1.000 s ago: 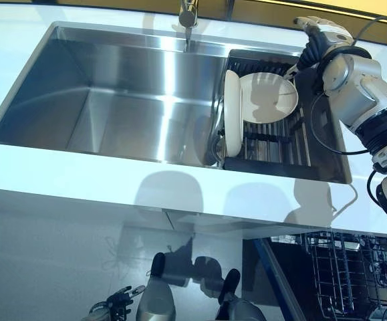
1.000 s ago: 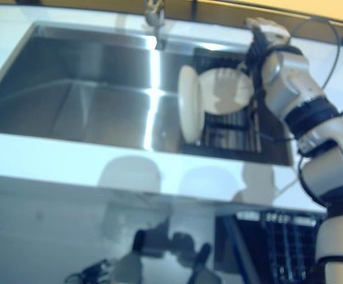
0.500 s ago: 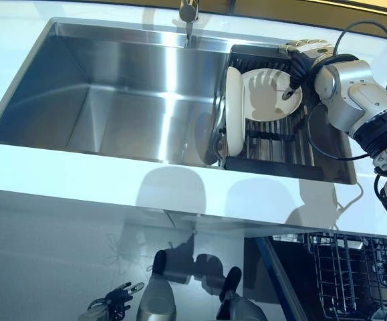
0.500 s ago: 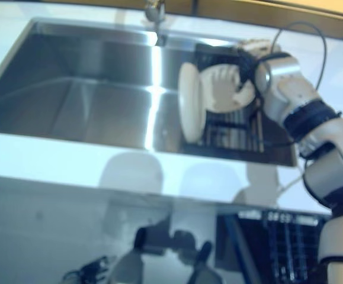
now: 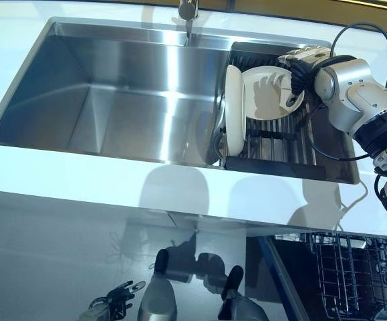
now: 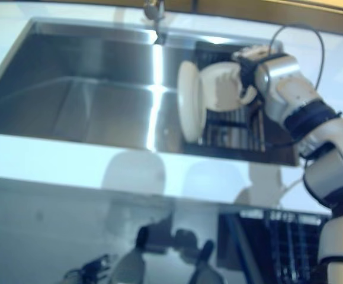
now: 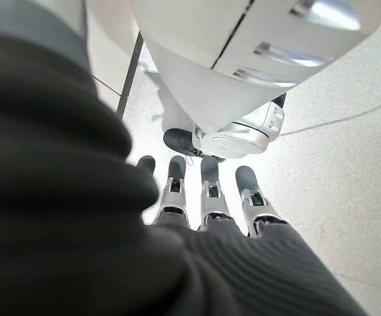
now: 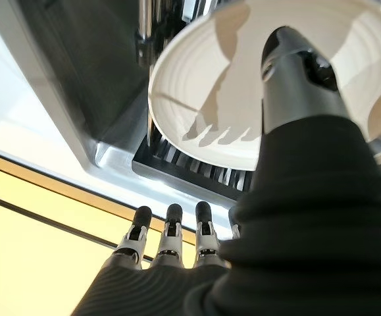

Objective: Take plates into dishwasher

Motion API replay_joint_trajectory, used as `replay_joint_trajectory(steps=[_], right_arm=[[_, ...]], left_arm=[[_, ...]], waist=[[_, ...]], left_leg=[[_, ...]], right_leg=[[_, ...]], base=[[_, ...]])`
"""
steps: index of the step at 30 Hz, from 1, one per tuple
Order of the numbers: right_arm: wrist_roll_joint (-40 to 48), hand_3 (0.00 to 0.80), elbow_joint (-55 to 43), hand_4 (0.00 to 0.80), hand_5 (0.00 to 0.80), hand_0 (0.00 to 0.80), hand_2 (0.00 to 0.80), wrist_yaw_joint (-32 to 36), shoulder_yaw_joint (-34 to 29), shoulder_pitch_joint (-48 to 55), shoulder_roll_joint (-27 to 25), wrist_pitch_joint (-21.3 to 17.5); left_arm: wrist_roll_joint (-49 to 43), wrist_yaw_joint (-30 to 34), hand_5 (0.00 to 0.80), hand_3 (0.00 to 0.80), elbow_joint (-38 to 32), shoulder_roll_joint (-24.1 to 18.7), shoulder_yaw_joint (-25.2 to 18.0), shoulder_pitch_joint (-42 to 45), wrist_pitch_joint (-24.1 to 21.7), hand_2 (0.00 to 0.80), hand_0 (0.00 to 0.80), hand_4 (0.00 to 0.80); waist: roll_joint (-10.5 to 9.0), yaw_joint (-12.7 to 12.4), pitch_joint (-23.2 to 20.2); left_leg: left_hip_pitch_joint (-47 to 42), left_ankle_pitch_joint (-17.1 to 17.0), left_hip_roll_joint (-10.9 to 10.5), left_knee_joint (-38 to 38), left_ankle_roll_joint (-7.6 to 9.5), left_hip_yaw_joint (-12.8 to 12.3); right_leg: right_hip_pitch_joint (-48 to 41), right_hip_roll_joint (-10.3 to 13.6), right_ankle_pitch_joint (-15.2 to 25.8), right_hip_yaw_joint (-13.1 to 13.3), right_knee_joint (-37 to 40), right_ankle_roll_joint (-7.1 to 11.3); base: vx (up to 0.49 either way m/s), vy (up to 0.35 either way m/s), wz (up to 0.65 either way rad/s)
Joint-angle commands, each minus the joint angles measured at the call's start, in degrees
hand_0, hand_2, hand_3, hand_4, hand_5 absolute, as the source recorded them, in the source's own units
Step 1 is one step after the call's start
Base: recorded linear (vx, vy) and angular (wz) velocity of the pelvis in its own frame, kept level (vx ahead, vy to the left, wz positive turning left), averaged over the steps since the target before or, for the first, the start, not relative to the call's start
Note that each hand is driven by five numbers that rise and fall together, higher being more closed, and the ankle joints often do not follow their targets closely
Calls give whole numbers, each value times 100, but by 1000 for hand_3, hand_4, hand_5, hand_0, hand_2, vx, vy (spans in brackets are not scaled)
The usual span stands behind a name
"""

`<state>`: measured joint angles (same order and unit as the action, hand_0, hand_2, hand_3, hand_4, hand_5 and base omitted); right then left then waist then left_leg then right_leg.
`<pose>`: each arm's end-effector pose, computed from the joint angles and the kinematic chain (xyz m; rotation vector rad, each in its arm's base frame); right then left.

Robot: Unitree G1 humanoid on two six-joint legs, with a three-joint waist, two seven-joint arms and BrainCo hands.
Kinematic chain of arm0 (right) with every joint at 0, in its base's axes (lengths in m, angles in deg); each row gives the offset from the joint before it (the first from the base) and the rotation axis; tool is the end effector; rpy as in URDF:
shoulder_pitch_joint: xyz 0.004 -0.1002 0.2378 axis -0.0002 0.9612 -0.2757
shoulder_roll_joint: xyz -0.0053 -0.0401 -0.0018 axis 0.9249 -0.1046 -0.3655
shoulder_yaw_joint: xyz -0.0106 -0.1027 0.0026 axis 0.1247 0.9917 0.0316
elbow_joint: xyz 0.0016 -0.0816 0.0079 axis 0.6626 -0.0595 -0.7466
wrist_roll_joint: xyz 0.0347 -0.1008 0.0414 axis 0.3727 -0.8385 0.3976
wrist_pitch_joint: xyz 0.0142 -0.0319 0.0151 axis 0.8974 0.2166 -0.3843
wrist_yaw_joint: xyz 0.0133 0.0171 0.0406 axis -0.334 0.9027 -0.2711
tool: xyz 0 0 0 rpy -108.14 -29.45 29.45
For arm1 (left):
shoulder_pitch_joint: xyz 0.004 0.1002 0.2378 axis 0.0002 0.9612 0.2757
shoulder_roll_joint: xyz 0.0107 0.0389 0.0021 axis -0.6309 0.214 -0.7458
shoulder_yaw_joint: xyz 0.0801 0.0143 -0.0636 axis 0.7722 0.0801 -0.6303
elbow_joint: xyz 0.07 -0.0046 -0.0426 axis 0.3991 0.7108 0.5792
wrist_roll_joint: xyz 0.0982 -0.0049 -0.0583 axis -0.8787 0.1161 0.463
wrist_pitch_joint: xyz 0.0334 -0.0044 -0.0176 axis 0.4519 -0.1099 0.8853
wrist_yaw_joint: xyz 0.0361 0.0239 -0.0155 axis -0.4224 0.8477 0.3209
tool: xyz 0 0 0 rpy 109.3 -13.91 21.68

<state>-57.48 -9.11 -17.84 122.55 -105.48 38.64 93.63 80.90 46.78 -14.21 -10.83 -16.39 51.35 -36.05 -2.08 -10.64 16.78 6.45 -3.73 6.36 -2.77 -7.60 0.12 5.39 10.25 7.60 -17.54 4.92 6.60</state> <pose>0.3668 -0.1957 0.3059 -1.8741 0.0421 -0.0031 0.1028 0.2516 -0.1093 -0.0870 1.0825 0.0396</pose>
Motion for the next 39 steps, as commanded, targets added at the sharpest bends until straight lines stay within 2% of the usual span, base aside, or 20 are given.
replay_joint_trajectory(steps=[1,26,33,39], right_arm=[[-303,0,185,0,0,0,0,-25,333,-360,-284,6],[-607,0,337,0,0,0,0,118,-48,200,-59,-118],[-784,0,535,0,0,0,0,-227,-65,158,45,-91],[-365,0,611,0,0,0,0,-543,-170,121,124,7]], left_arm=[[-85,25,0,0,-99,-145,213,104,82,0,0,0],[-94,98,0,0,-21,-71,187,-5,-34,0,0,0],[5,120,0,0,79,-20,232,-84,-145,0,0,0],[-43,133,0,0,353,69,228,-209,-301,0,0,0]], waist=[[-157,-216,94],[-59,-223,219],[0,-241,296],[-31,-249,294]], left_leg=[[341,-408,-276,-223,261,38],[411,-438,-286,-223,277,0],[478,-454,-290,-223,284,-2],[501,-445,-292,-223,288,18]], right_leg=[[61,207,207,-4,8,251],[140,229,234,-12,8,227],[198,233,244,-29,8,218],[204,236,235,-71,7,207]], base=[[0,0,0],[0,0,0],[0,0,0],[0,0,0]])
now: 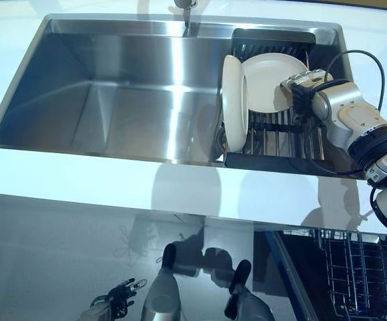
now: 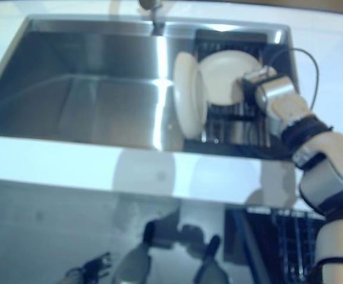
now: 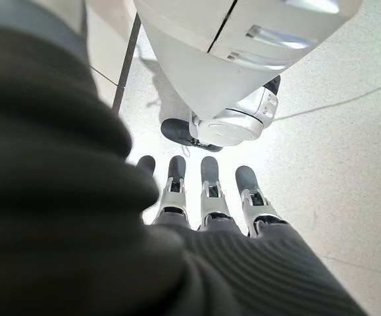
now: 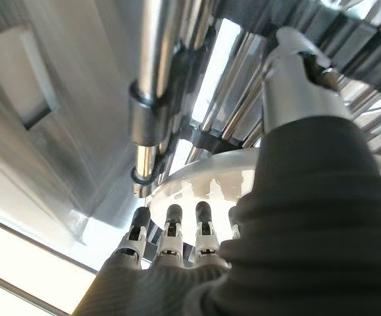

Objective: Take plates into dishwasher

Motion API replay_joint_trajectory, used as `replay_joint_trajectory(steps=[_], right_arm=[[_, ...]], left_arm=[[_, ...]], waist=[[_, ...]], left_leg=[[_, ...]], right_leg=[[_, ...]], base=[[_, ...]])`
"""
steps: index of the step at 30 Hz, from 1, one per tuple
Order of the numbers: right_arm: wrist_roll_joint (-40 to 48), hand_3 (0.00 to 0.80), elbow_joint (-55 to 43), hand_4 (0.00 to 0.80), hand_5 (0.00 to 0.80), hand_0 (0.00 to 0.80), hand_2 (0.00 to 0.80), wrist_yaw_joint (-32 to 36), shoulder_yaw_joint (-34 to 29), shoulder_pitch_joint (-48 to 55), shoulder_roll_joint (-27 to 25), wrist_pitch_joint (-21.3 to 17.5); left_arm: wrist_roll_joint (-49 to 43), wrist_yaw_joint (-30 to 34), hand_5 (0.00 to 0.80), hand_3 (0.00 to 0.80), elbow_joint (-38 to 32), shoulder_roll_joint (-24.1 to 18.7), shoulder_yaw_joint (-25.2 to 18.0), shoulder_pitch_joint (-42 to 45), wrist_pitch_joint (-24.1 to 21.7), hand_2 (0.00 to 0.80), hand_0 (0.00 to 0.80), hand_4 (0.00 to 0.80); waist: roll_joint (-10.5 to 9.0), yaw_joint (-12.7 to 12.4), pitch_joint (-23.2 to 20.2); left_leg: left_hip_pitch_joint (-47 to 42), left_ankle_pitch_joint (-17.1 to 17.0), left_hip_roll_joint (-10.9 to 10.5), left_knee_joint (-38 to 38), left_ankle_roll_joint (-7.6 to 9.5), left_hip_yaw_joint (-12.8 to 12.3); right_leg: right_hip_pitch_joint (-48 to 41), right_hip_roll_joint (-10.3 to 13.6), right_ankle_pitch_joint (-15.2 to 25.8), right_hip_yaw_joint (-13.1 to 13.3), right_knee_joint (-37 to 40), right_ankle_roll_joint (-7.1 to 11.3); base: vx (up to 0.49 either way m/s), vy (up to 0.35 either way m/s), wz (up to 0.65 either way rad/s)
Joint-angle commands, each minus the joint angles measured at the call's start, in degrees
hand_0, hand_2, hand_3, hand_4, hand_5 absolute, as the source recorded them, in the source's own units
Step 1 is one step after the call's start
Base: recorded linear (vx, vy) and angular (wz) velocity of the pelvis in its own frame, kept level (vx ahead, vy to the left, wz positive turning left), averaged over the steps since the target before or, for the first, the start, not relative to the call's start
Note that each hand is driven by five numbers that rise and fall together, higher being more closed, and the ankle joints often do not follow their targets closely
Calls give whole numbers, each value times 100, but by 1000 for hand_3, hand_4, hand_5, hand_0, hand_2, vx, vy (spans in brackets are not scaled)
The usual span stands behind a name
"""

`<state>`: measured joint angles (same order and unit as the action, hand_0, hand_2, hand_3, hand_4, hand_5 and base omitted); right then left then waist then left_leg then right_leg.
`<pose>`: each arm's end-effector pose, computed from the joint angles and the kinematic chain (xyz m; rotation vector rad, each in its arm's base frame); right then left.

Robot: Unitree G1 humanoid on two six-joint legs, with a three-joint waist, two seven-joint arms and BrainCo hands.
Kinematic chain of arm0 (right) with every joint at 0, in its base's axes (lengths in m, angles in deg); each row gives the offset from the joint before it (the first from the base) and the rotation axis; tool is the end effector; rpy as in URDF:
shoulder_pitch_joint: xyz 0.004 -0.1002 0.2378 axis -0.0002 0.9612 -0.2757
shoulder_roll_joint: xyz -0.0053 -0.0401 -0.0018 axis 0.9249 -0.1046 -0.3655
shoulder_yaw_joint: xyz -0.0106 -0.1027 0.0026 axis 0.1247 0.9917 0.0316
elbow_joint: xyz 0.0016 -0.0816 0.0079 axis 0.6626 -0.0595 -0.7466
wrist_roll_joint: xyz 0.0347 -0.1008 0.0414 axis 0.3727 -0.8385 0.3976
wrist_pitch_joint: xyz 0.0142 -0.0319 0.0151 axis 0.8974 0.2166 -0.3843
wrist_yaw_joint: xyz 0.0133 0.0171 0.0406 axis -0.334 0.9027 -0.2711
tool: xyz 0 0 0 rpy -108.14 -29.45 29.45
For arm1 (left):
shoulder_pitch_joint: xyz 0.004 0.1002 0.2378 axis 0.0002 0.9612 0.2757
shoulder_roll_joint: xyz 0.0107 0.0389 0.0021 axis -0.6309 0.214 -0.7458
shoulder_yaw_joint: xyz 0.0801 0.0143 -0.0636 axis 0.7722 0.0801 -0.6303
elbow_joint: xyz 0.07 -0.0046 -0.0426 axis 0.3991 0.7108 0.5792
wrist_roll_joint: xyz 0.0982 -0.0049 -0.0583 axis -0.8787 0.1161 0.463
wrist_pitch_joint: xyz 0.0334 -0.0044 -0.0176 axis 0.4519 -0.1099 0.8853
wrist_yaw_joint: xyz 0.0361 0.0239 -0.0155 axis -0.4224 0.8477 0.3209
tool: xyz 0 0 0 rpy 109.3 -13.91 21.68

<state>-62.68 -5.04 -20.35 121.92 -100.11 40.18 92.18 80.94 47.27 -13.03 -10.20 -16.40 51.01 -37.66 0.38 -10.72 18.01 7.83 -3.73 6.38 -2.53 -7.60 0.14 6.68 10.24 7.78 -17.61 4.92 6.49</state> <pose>0.3726 -0.2091 0.2698 -1.9452 0.1217 0.0110 0.1026 0.2494 -0.1106 -0.0942 1.0672 0.0332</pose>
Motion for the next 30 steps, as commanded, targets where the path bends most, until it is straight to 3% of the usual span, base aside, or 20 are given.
replay_joint_trajectory(steps=[1,13,30], right_arm=[[191,0,212,0,0,0,0,-336,-111,-429,-39,169],[351,0,-536,0,0,0,0,-617,21,-998,-477,379],[396,0,-1562,0,0,0,0,-421,29,-1142,-727,-51]], left_arm=[[-65,91,0,0,265,9,221,-181,-157,0,0,0],[-111,-14,0,0,282,-85,113,-78,-152,0,0,0],[-326,-105,0,0,337,-115,-109,58,-93,0,0,0]], waist=[[-289,-239,166],[-550,-118,16],[-832,-22,-347]], left_leg=[[359,-440,-297,-247,290,19],[224,-386,-236,-247,265,-28],[-33,-278,-195,-247,274,-81]], right_leg=[[71,234,216,-63,8,218],[-37,155,206,15,8,241],[-268,108,122,105,8,258]], base=[[0,0,0],[0,-3,0],[4,-1,0]])
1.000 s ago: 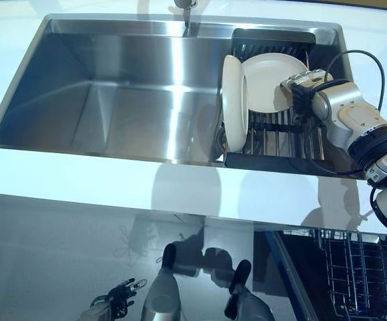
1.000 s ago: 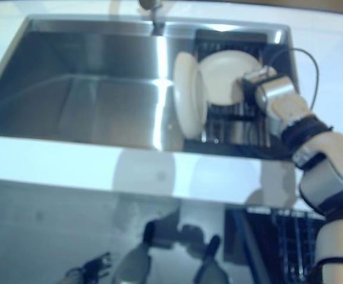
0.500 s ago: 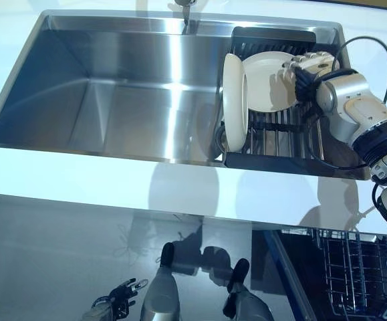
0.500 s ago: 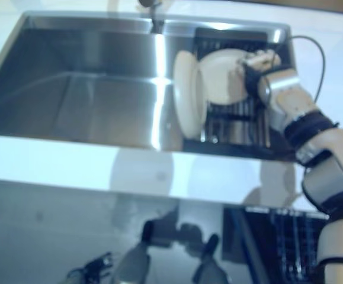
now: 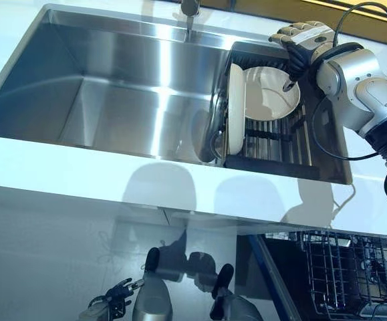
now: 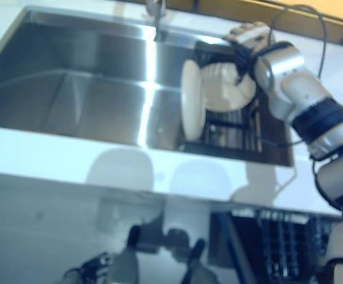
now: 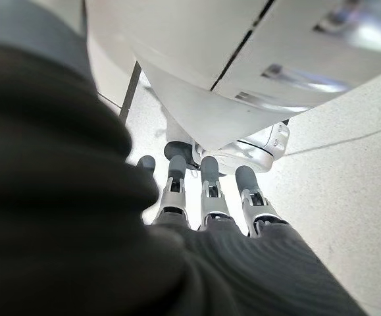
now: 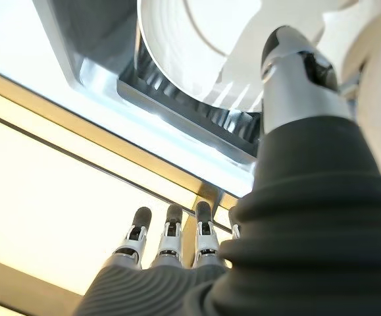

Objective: Take plates into dishwasher

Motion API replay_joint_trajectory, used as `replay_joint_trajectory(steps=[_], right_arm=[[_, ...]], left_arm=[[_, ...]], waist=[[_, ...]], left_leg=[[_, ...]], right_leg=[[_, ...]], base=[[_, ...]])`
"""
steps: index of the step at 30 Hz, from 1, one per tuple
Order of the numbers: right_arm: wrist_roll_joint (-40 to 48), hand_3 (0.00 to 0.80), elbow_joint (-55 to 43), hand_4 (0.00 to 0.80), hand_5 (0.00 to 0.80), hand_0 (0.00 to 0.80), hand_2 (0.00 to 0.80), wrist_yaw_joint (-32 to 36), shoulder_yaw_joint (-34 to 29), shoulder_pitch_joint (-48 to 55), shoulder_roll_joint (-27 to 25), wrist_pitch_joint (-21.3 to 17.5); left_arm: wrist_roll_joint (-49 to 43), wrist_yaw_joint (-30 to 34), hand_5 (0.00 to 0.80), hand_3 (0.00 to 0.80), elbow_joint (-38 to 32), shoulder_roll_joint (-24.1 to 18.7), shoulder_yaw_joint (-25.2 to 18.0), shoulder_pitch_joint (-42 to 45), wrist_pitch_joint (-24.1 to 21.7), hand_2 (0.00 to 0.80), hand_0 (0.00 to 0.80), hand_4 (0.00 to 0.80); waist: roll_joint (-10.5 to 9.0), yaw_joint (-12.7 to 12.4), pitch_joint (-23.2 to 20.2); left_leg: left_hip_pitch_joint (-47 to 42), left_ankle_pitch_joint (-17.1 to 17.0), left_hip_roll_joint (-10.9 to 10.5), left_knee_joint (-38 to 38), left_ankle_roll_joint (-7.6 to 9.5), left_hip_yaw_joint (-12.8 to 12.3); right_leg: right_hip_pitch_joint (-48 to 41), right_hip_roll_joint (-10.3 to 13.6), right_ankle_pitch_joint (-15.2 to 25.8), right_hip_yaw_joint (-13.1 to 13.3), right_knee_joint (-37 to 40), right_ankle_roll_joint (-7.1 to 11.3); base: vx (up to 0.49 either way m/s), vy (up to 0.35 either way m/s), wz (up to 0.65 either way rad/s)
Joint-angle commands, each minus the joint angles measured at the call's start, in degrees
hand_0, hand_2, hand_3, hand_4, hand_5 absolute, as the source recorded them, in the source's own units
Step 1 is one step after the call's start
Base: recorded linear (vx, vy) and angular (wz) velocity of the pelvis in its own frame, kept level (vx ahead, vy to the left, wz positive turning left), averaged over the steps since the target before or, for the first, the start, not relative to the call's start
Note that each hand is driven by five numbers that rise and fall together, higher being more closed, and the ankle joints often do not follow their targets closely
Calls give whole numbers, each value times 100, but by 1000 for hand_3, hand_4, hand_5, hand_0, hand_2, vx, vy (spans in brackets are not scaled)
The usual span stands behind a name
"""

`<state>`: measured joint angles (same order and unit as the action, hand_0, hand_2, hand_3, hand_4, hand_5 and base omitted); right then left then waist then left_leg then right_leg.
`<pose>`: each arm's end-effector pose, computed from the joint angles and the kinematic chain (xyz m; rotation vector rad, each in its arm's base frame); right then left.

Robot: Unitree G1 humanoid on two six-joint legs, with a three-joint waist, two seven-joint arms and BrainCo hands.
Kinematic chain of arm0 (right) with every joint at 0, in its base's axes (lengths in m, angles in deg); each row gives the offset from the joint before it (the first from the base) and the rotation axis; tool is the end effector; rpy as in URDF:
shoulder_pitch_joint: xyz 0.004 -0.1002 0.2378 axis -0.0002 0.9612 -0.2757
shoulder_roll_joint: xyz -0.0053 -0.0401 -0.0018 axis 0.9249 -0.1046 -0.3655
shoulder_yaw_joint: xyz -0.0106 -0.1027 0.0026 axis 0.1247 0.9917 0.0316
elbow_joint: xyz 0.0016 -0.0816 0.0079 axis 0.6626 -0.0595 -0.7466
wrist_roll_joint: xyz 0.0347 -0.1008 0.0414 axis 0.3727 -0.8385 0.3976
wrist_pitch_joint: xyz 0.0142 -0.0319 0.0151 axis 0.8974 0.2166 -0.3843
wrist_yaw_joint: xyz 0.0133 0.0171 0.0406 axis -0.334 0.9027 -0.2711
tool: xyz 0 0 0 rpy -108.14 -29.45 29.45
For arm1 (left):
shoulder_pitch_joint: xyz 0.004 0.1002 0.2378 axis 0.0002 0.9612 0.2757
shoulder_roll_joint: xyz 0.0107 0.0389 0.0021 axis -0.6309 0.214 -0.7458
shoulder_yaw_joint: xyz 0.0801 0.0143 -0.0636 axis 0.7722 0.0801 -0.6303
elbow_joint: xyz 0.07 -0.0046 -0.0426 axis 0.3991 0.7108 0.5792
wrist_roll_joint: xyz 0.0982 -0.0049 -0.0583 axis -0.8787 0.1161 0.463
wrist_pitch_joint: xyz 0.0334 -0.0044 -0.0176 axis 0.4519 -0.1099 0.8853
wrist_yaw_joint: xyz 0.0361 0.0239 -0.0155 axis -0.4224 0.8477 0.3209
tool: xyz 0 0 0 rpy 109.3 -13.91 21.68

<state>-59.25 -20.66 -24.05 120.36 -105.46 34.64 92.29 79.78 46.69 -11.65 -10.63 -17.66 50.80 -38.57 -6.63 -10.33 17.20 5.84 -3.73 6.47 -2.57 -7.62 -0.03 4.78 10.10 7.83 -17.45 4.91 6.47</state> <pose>0.3500 -0.1800 0.3234 -1.9127 -0.2522 -0.0511 0.1010 0.2557 -0.1098 -0.0699 1.0654 0.0634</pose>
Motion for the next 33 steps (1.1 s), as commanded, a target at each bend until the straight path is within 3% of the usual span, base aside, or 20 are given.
replay_joint_trajectory(steps=[1,19,33], right_arm=[[0,0,-63,0,0,0,0,-8,184,-603,-172,-131],[-241,0,-887,0,0,0,0,117,235,-560,-287,-701],[-211,0,-1163,0,0,0,0,356,270,-510,-244,-759]], left_arm=[[-221,-54,0,0,204,-68,5,81,11,0,0,0],[-371,-137,0,0,277,-45,-137,83,55,0,0,0],[-332,-165,0,0,308,-2,-155,69,44,0,0,0]], waist=[[-148,-52,-293],[-324,-6,-464],[-322,10,-515]], left_leg=[[144,-270,-201,-243,277,-76],[30,-204,-182,-243,283,-101],[35,-194,-185,-243,274,-112]], right_leg=[[-98,120,111,97,9,259],[-207,71,57,101,9,265],[-194,63,40,121,9,261]], base=[[0,0,0],[0,-3,-1],[-1,-1,0]])
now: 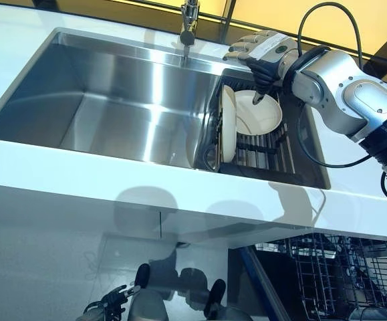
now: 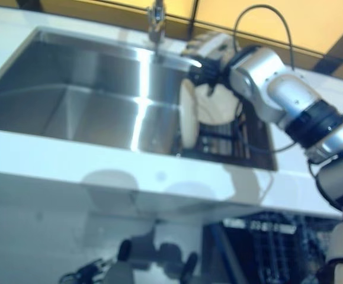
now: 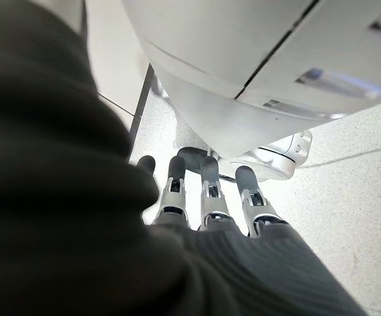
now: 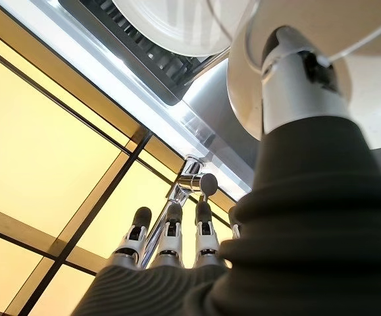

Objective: Take plates into dishwasher

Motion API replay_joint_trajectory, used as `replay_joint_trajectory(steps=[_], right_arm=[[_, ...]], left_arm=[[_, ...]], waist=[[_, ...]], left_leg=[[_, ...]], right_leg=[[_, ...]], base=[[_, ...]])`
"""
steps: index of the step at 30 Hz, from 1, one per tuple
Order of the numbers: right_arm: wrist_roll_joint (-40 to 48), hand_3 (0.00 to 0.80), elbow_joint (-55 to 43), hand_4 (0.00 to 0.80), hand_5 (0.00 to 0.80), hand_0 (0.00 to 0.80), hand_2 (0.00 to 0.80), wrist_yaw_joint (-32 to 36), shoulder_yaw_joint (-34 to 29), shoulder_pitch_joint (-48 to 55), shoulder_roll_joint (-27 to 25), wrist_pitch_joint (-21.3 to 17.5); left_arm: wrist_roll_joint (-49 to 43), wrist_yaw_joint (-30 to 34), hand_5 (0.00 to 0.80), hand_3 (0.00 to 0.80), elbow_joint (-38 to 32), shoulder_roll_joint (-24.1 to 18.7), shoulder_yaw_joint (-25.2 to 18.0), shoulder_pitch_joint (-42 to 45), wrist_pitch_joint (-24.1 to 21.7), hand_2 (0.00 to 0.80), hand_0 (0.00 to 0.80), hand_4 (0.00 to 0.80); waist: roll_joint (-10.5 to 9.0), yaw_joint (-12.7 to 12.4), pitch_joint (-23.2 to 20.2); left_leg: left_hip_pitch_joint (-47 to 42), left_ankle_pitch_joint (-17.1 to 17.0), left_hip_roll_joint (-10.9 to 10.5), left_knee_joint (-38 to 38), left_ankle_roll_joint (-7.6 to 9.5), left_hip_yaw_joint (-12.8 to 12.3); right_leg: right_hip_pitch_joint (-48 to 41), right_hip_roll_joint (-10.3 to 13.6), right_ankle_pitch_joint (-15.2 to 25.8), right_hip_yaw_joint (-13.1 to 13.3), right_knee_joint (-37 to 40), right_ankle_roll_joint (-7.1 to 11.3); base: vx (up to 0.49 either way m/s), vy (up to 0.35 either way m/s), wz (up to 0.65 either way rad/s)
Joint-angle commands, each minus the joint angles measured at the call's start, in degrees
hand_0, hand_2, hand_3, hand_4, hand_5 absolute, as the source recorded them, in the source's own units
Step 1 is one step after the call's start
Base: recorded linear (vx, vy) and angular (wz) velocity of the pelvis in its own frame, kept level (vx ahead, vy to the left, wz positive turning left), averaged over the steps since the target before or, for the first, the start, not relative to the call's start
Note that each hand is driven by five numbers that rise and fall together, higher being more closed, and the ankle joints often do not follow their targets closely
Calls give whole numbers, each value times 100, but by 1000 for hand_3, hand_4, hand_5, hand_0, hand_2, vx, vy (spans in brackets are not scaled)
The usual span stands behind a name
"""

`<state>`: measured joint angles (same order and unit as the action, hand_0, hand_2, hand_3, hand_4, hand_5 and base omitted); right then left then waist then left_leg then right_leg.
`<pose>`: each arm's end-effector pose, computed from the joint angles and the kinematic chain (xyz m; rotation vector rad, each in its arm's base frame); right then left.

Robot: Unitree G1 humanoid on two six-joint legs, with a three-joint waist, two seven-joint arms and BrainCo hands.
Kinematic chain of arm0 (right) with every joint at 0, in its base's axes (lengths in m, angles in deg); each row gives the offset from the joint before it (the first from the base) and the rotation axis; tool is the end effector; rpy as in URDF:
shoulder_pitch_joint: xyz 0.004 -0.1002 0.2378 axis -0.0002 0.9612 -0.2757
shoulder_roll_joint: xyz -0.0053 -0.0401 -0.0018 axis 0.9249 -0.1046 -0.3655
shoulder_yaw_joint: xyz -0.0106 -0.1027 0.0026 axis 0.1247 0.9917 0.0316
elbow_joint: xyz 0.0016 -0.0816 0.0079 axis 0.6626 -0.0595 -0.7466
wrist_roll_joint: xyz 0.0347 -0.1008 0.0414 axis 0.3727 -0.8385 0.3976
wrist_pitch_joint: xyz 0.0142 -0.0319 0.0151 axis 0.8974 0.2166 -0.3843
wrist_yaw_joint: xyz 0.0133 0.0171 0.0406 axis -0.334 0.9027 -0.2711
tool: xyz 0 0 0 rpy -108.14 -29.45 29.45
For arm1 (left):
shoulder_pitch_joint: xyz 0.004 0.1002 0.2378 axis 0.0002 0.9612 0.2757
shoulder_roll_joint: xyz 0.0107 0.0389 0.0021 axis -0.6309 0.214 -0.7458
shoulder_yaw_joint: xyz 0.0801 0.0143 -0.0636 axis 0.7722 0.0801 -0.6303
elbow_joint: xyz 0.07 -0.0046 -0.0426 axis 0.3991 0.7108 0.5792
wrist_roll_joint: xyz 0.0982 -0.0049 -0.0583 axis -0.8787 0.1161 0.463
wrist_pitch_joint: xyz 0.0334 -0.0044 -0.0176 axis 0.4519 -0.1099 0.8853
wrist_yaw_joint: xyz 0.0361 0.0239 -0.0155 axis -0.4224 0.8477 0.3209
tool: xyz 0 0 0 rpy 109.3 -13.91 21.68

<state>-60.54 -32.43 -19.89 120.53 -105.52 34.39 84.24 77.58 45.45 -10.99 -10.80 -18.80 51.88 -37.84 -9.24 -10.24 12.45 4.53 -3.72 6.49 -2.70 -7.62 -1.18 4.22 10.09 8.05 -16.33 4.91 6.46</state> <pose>0.3305 -0.1390 0.3238 -2.0020 -0.4909 0.2111 0.0918 0.2598 -0.1114 -0.0362 1.1074 0.0921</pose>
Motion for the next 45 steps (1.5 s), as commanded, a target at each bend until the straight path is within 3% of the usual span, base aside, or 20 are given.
replay_joint_trajectory(steps=[1,45], right_arm=[[-109,0,11,0,0,0,0,-61,238,-493,-199,40],[-482,0,-207,0,0,0,0,269,106,-99,143,-290]], left_arm=[[-114,-31,0,0,245,17,-42,-46,-41,0,0,0],[-2,-14,0,0,297,139,-42,-181,-194,0,0,0]], waist=[[-57,-2,-29],[39,-41,140]], left_leg=[[176,-197,-188,-230,275,5],[355,-267,-217,-230,261,41]], right_leg=[[-129,64,18,5,9,257],[16,64,40,-40,9,223]], base=[[0,0,0],[0,0,0]])
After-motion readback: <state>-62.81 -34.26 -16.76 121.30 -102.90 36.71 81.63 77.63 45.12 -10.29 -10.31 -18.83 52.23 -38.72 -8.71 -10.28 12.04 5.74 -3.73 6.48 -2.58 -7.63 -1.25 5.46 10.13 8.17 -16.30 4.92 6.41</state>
